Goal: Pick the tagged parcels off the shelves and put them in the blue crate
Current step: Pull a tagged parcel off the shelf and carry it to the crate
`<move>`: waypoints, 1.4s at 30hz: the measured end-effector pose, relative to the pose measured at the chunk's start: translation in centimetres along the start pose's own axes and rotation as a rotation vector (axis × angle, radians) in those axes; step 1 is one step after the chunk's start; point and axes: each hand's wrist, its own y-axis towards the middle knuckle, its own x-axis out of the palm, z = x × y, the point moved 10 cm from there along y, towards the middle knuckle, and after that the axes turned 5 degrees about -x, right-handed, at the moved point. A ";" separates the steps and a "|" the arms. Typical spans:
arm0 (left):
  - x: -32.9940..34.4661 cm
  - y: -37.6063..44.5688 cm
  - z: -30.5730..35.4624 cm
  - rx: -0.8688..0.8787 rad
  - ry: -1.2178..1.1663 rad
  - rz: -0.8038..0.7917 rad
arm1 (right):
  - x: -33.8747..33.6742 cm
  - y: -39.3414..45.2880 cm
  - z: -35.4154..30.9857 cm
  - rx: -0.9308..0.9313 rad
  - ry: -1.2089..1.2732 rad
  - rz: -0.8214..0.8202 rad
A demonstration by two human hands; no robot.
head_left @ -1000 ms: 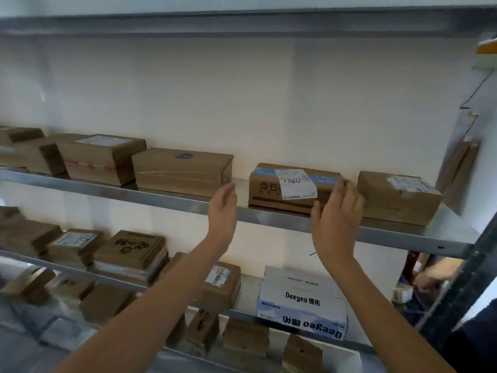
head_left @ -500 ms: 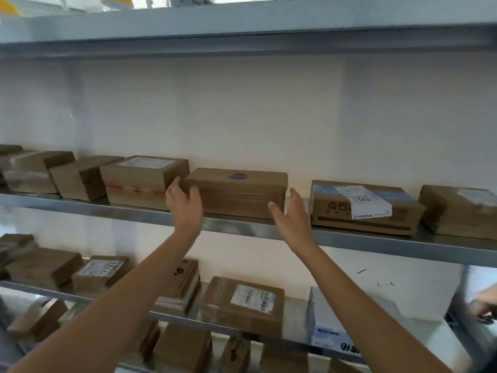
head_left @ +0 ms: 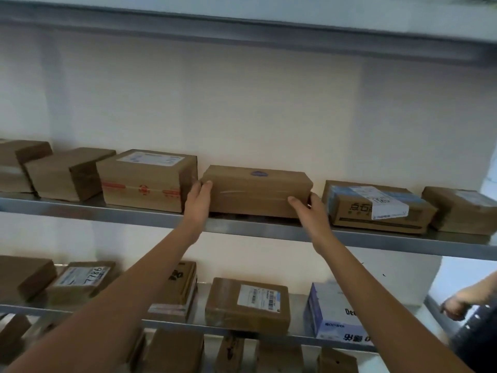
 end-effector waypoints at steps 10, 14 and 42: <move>-1.2 -0.2 3.0 -0.058 -0.363 0.020 | -1.5 1.0 -3.6 -0.015 0.279 0.018; -0.9 0.0 3.5 -0.027 -0.285 -0.013 | -2.5 1.2 -3.5 0.018 0.237 0.085; 5.2 -6.8 1.1 -0.013 -0.612 -0.408 | -1.6 -0.8 -11.6 -0.295 0.513 0.107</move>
